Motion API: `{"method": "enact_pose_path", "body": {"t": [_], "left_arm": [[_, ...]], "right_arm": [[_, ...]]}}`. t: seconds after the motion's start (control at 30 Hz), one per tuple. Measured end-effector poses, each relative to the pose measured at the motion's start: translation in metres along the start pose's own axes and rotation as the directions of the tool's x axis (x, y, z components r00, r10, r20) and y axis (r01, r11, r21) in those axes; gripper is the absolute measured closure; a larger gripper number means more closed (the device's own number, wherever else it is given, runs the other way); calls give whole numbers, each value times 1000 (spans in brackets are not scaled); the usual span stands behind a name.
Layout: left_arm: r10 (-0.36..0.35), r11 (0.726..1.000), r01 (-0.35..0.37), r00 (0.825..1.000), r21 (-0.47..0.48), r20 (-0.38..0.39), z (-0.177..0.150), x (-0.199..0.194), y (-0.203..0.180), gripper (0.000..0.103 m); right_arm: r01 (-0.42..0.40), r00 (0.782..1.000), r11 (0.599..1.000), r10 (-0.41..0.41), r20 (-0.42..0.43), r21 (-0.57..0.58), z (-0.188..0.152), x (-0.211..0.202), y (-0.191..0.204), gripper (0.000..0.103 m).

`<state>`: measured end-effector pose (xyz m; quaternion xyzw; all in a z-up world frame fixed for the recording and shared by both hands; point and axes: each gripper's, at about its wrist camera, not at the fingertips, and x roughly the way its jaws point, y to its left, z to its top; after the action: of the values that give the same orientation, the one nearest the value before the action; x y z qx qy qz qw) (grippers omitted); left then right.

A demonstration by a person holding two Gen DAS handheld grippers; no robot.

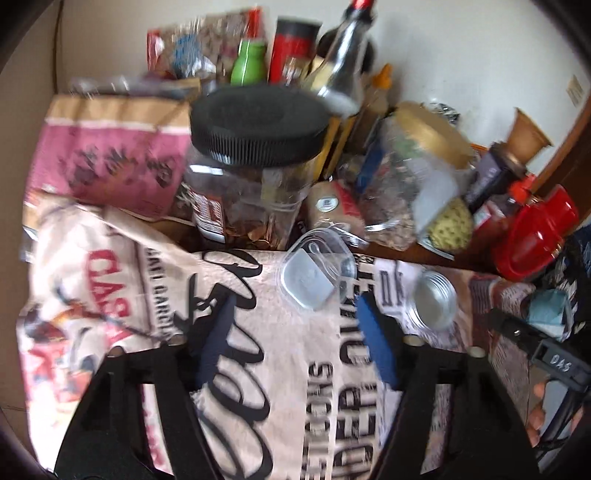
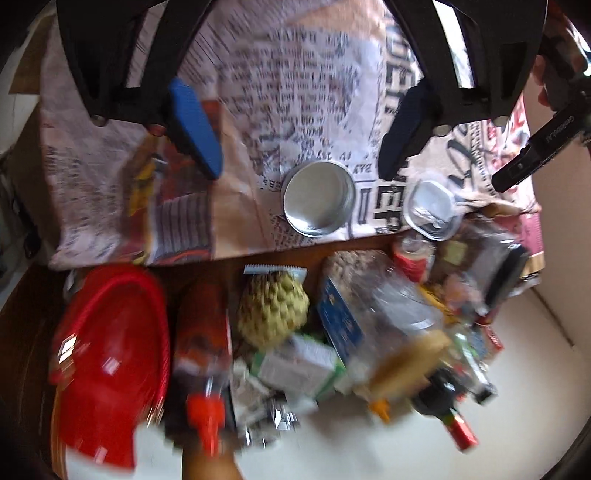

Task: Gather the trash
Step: 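Close left tool on clear container rim while right tool closes on tin lid, then carry clear container in left tool while right tool carries tin lid to bucket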

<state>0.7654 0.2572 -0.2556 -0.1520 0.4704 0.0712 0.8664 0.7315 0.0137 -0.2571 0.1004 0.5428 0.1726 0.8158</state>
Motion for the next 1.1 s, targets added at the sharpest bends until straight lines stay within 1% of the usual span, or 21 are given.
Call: {"method": "enact_pose_path", "body": {"t": [0.07,0.1,0.13,0.17,0.2,0.23,0.3,0.33,0.4,0.43,0.47,0.57,0.63,0.8,0.9,0.97,1.03,1.1], "left_arm": [[-16,1000,16,1000,-13,-18,3,19,6,55],[-16,1000,16,1000,-16,-25,3,28,9,57],[-15,1000,14,999,-16,-30,4,35,11,61],[-15,1000,15,999,-17,-32,4,41,13,66],[-16,1000,16,999,-19,-36,5,44,14,67],[-20,1000,19,999,-23,-38,5,49,16,68],[-29,999,28,999,-32,-33,6,55,18,74],[-31,999,30,999,-31,-31,6,57,17,77],[-42,999,42,999,-24,-16,6,59,16,80],[-55,998,55,998,-17,-9,6,59,14,87],[-64,998,64,998,-9,-4,6,60,12,89],[-43,999,43,999,31,14,8,56,4,92],[-40,998,39,999,49,25,8,50,-1,95],[-31,997,27,998,70,48,6,22,-10,96],[-32,996,26,997,80,73,3,-4,-21,96],[-19,996,10,996,94,92,-1,-23,-29,96],[-10,993,-4,993,114,119,-6,-45,-41,96],[-15,991,-6,988,133,156,-12,-69,-56,96]], "right_arm": [[1,1000,1000,-1,-11,10,2,14,-3,40],[6,1000,1000,-6,-12,12,2,20,-5,44],[10,1000,1000,-10,-12,10,4,26,-5,47],[16,1000,1000,-15,-14,9,4,31,-6,52],[19,1000,1000,-19,-15,5,5,34,-6,58],[21,1000,1000,-21,-17,-1,5,37,-6,61],[27,999,999,-27,-21,-25,5,43,-4,73],[29,999,999,-30,-21,-37,5,45,-2,77],[31,999,998,-32,-27,-55,4,50,0,88],[34,999,997,-37,-34,-63,3,53,1,92],[41,998,997,-44,-36,-69,2,55,2,95],[66,997,994,-68,-22,-85,-1,52,3,98],[73,997,993,-74,-14,-94,-3,48,3,98],[59,998,992,-58,10,-116,-10,20,6,99],[49,998,991,-44,39,-124,-13,-8,4,99],[44,997,991,-36,62,-130,-15,-28,0,99],[50,994,988,-35,100,-148,-19,-55,-2,99],[56,990,984,-32,140,-166,-21,-79,-6,99]]}}
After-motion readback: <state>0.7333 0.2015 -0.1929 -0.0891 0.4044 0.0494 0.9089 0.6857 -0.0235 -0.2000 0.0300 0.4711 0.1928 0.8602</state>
